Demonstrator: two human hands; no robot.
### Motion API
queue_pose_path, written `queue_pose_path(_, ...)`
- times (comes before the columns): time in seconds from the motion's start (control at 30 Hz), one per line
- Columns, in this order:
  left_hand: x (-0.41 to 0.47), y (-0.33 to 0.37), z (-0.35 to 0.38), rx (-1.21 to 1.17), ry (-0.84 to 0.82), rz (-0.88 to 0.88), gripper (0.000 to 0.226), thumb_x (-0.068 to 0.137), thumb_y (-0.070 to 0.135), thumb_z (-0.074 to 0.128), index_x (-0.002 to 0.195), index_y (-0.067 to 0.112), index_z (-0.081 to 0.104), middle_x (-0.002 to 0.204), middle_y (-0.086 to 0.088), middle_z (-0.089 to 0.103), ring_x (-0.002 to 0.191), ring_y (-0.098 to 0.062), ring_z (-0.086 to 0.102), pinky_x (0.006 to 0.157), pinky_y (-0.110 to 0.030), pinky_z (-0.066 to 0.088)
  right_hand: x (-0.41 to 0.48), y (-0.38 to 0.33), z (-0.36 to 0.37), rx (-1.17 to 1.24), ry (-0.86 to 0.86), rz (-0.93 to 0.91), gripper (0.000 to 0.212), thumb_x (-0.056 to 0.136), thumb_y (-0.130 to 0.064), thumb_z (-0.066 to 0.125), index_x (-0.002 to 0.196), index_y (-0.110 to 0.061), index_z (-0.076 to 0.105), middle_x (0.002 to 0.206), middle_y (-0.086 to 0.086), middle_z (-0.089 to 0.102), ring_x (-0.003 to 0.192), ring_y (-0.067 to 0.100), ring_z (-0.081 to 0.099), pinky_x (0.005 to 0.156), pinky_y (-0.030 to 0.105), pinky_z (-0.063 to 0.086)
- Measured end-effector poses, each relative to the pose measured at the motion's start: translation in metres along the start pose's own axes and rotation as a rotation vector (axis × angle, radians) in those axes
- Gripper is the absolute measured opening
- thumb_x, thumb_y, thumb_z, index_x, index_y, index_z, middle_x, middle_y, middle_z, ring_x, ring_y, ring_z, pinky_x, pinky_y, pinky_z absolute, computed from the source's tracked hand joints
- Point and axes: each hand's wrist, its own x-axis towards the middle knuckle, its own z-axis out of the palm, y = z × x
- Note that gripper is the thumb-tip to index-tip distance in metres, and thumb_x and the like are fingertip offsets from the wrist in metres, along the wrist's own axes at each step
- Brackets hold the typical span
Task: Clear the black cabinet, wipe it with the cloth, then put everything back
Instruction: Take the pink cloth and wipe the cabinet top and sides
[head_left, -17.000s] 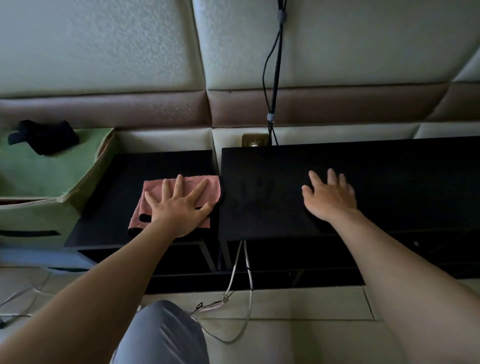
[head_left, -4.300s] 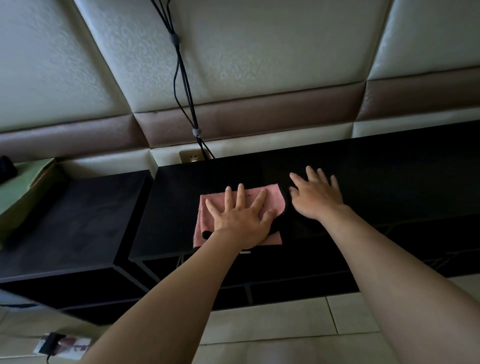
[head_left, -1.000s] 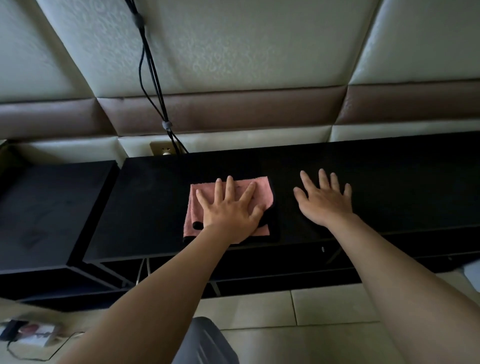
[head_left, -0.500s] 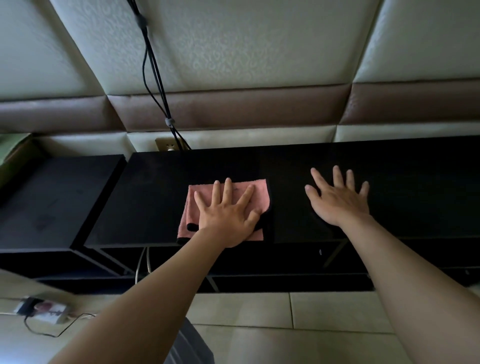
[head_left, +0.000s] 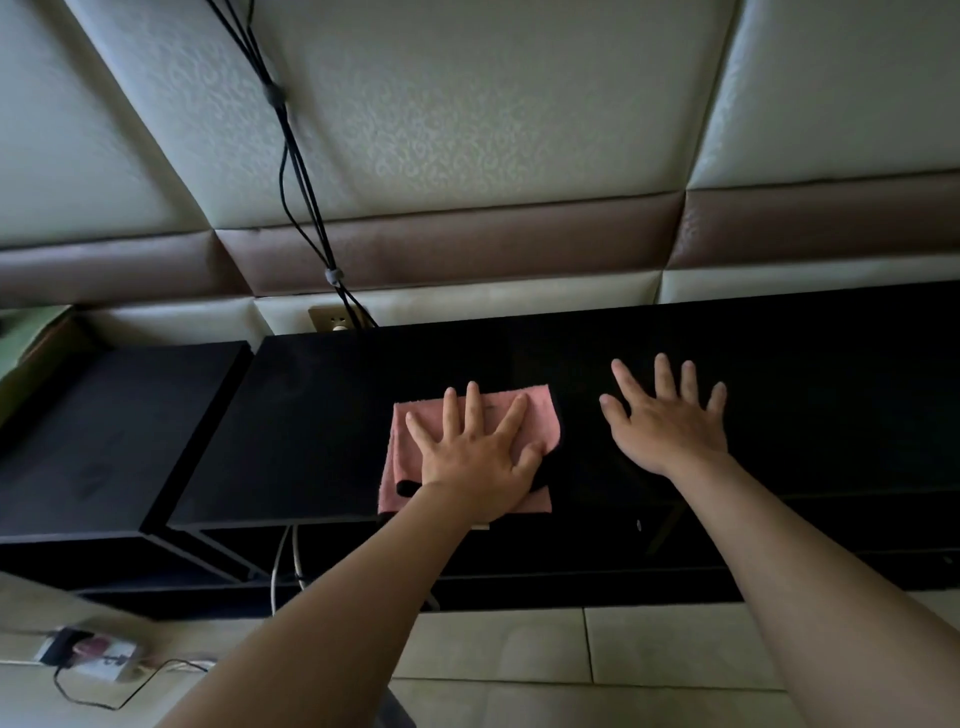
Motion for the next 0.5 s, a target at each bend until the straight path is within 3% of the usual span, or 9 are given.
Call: queue_pose_path(0.5,0.128,0.009,-0.023,0.006,0.030,-0.020,0.069,0.090,0.072,0.004,0.154,0.051,-0.009,0.169,-0.007,-0.010,0.153,-0.037,-0.014,0.108,-0.078,-0.008,0.005,0.001,0.007,-0.041,0.044,-0.011,0.063,0.095,-0.072,0.005,0.153,-0.054,-0.010,0.169,0.004,-0.012,0.154,0.034,-0.015,0.120,0.064,-0.005)
